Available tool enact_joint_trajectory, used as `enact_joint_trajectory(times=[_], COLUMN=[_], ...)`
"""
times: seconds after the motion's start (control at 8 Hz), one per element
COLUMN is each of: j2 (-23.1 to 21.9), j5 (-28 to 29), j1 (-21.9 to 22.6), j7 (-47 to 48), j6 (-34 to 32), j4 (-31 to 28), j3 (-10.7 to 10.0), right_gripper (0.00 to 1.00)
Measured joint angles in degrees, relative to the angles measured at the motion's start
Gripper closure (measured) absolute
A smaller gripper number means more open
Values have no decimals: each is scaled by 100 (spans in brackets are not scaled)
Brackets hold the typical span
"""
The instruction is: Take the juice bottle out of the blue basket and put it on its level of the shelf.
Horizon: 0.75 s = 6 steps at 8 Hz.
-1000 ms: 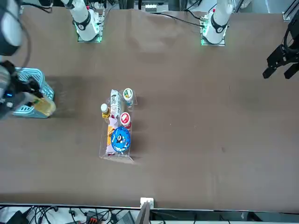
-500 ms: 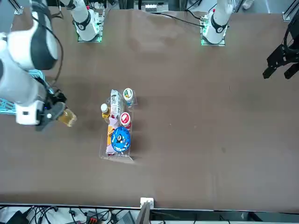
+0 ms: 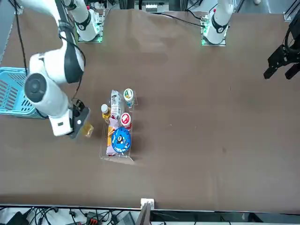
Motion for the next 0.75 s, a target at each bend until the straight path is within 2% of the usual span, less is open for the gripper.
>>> enact_joint_trajectory(times=[0.38, 0.75], j2=[225, 467], j5=[0, 0], j1=[112, 197], j7=[-429, -598], j6=[379, 596], j4=[7, 38], j3=[0, 116], right_gripper=[46, 46])
